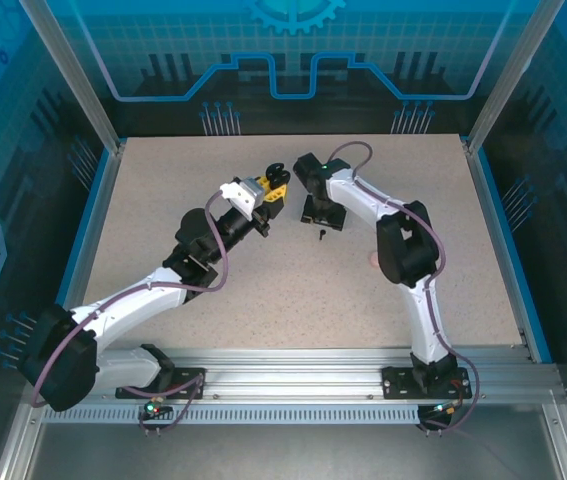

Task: Insert wireless bluetooth earbuds into charging case

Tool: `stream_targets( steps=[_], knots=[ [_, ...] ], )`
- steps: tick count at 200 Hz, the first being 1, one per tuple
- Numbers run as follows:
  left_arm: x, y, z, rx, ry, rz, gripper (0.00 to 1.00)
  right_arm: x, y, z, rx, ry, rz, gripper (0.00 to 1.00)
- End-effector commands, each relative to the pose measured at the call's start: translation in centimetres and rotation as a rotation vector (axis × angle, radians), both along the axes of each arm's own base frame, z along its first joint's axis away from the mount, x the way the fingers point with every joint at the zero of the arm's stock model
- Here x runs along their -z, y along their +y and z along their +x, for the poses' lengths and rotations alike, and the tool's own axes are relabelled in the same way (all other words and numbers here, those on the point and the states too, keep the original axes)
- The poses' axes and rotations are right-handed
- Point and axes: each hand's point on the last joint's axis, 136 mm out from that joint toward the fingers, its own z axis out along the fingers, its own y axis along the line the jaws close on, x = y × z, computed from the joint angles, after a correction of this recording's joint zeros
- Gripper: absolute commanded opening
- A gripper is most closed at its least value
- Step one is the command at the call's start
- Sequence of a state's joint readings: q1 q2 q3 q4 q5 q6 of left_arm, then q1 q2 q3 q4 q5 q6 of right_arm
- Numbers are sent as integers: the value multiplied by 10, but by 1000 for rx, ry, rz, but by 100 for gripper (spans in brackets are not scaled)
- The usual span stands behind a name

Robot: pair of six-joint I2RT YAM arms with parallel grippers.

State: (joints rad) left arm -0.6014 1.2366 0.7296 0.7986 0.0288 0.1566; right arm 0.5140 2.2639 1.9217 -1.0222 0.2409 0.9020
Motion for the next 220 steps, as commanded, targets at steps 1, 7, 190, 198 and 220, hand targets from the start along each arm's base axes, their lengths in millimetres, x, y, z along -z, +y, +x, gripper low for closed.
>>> stream_targets(
  steps=[1,7,190,198,220],
  knots=[
    [-16,9,-3,-23,-45,-39,0,11,-2,-4,47,58,-11,59],
    [-16,9,-4,-22,-45,-40,0,10,-2,-4,46,58,-15,58],
    [-12,13,-2,-31,-39,-35,0,43,-12,-4,46,95,-50,39],
    [-12,12,-3,-29,-38,-35,0,45,-13,-6,47,101,-49,38],
    [-12,12,-2,-30,-38,-34,0,46,-15,-8,54,105,-39,38]
  ],
)
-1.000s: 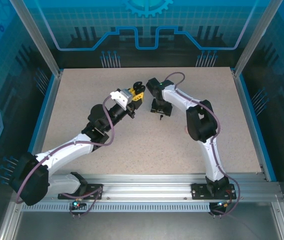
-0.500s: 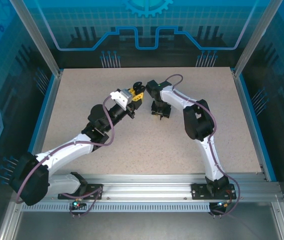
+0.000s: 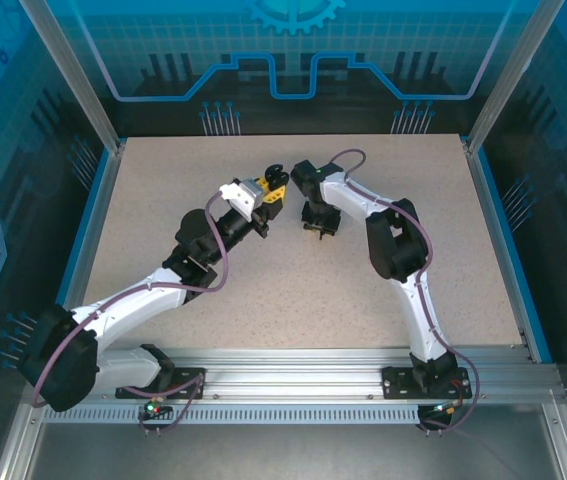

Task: Insert wireless bluetooth earbuds into charging case

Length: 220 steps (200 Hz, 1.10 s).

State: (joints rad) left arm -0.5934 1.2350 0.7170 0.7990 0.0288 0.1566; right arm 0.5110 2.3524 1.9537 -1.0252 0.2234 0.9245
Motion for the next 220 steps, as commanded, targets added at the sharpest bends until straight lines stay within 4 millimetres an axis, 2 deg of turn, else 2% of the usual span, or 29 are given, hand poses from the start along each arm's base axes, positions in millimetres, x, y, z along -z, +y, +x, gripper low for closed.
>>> stream_targets(
  steps=[1,48,82,84,89,167,220],
  knots=[
    [-17,9,-4,-21,-47,-40,0,15,-17,-9,30,46,-27,38],
    [-17,9,-3,-21,-45,-41,0,16,-21,-12,35,46,-18,35],
    [-18,9,-4,-20,-46,-44,0,26,-29,-16,38,66,-19,33],
    [-19,9,-4,-19,-46,-44,0,18,-28,-14,37,50,-9,33],
    [-17,9,-3,-19,-44,-42,0,16,-28,-14,37,44,-6,33],
    [-18,8,-3,-17,-41,-44,0,17,-27,-17,15,41,13,22],
    [-19,8,-2,-18,-38,-46,0,2,-21,-14,-16,-5,53,12]
  ],
)
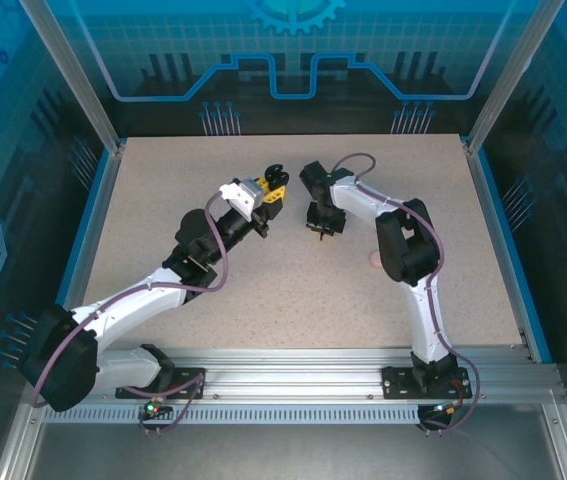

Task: Insert wireless bluetooth earbuds into charging case

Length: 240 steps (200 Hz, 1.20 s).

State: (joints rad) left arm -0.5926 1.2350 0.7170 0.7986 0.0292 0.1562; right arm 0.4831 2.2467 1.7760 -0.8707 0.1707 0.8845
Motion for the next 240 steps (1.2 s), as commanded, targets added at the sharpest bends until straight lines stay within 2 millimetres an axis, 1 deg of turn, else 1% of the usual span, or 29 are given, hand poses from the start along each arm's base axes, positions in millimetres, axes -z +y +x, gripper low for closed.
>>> stream_targets(
  steps=[1,18,34,68,93,113,161,179,180,182,183,191,194,195,212,240],
  knots=[
    [-19,8,-3,-17,-38,-47,0,3,-15,-11,-1,39,-26,12],
    [-20,8,-3,-17,-38,-49,0,-7,-12,-8,-15,0,-7,12],
    [-21,8,-3,-16,-40,-48,0,-22,-8,-4,-32,-55,18,12],
    [-24,9,-6,-16,-47,-47,0,-60,-5,-1,-84,-153,48,12],
    [-29,10,-8,-9,-57,-51,0,-95,-5,-1,-126,-236,66,12],
    [-33,9,-12,4,-67,-51,0,-128,-6,-3,-160,-317,82,12],
    [-40,8,-15,19,-77,-47,0,-220,-6,-14,-260,-539,122,12],
    [-41,6,-15,30,-76,-49,0,-250,-4,-21,-300,-612,142,12],
    [-41,6,-16,30,-75,-48,0,-254,-4,-22,-303,-623,145,13],
    [-41,6,-16,31,-76,-49,0,-255,-4,-22,-305,-625,147,13],
    [-41,6,-16,32,-75,-48,0,-259,-4,-23,-308,-637,149,13],
    [-41,5,-16,37,-75,-50,0,-273,-2,-27,-326,-673,165,13],
    [-41,5,-16,36,-73,-50,0,-276,-2,-28,-331,-682,170,13],
    [-41,5,-16,38,-73,-50,0,-281,-2,-29,-336,-693,174,13],
    [-43,3,-17,51,-76,-53,0,-312,1,-39,-370,-781,204,13],
    [-43,0,-18,74,-72,-55,0,-356,5,-55,-417,-902,266,14]
  ],
)
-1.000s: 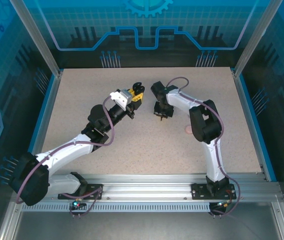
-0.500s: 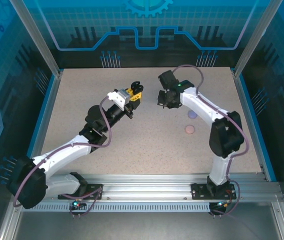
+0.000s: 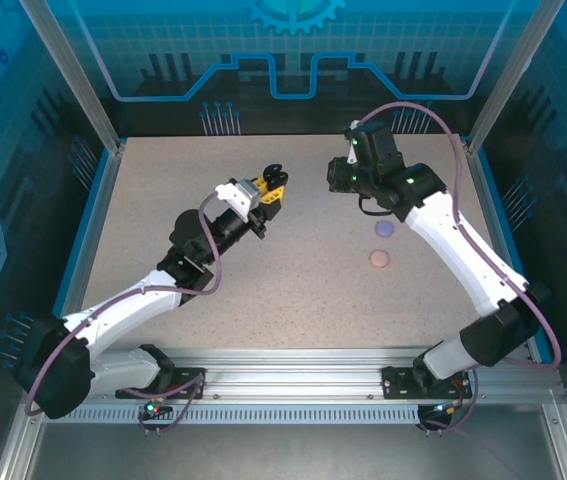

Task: Insert wireless bluetooth earbuds into charging case

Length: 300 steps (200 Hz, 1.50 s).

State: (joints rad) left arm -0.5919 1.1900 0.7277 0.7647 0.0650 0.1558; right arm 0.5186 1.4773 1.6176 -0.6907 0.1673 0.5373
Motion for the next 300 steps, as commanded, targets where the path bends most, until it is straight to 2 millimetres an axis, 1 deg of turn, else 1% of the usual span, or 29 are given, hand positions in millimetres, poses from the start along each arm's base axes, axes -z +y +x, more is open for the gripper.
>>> stream_targets(
  steps=[1,25,48,71,98,122,149,174,251,300],
  knots=[
    [-29,-1,-7,40,-51,-50,0,-52,9,-14,-84,-151,54,14],
    [-27,-6,-8,67,-38,-48,0,-84,16,-30,-146,-236,111,14],
    [-25,-10,-7,85,-28,-46,0,-107,24,-45,-210,-302,160,15],
    [-23,-16,-6,107,-16,-43,0,-122,31,-59,-272,-354,199,15],
    [-22,-24,-4,131,-7,-39,0,-131,40,-71,-329,-391,221,15],
    [-22,-31,-3,151,-1,-35,0,-131,50,-80,-380,-413,222,15],
    [-23,-35,-3,165,2,-29,0,-125,60,-83,-415,-414,204,15],
    [-24,-36,-4,171,1,-26,0,-114,65,-79,-416,-393,188,15],
    [-21,-40,-5,187,14,-22,0,-91,77,-66,-421,-344,162,15],
    [-19,-42,-6,189,15,-20,0,-85,81,-61,-420,-330,160,15]
  ],
)
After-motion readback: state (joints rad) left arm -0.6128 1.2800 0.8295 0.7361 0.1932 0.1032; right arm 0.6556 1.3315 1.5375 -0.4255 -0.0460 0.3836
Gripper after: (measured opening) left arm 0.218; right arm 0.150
